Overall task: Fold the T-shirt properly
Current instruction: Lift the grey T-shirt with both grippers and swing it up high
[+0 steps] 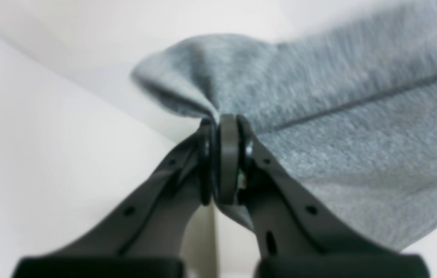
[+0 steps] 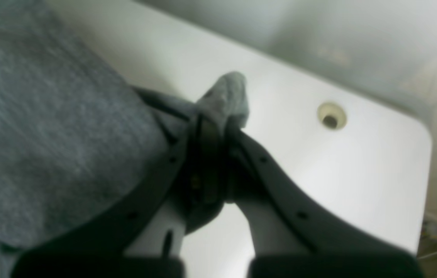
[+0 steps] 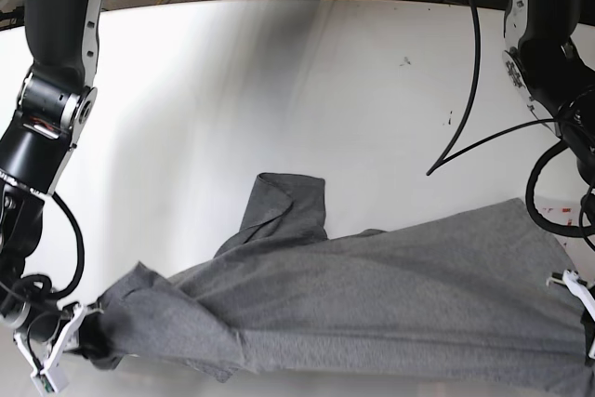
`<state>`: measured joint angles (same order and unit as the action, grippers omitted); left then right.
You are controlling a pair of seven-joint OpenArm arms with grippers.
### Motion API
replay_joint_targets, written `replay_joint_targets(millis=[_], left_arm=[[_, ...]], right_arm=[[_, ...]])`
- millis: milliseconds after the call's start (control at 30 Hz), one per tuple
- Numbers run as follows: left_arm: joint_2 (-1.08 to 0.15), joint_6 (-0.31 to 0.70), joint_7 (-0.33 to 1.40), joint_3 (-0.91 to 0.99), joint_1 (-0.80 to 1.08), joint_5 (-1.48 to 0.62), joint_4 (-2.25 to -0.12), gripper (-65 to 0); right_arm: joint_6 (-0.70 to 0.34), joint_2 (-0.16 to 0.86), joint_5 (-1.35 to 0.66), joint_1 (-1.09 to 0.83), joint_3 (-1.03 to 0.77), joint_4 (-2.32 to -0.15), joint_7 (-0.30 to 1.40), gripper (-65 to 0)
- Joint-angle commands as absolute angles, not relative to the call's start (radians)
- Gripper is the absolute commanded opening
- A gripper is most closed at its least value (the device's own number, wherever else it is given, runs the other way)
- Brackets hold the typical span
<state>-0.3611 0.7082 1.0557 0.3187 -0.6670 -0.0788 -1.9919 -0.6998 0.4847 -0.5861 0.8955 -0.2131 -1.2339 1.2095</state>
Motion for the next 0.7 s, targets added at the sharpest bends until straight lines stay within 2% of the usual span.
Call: replay_joint_targets(millis=[0, 300, 467, 667], left_arm=[[-0.378, 0.698, 1.041, 0.323, -0.751, -0.065, -2.003, -65.0], [-0.443, 0.698, 1.043, 0.317, -0.993, -0.064, -1.995, -65.0], [-0.490, 0.698, 1.056, 0.248, -1.066, -0.068, -1.980, -65.0], [-0.499, 0.698, 1.063, 0.223, -1.009, -0.071, -1.983, -65.0]], right_arm=[[-0.698, 0.522, -0.599, 1.007, -0.183, -1.236, 1.181, -65.0], [-0.698, 0.550, -0.604, 1.306, -0.004, -1.228, 1.182, -65.0], [-0.698, 0.555, -0.608, 1.306, 0.045, -1.230, 1.244, -65.0], [-0.698, 0.559, -0.630, 1.306, 0.025, -1.239, 1.264, -65.0]])
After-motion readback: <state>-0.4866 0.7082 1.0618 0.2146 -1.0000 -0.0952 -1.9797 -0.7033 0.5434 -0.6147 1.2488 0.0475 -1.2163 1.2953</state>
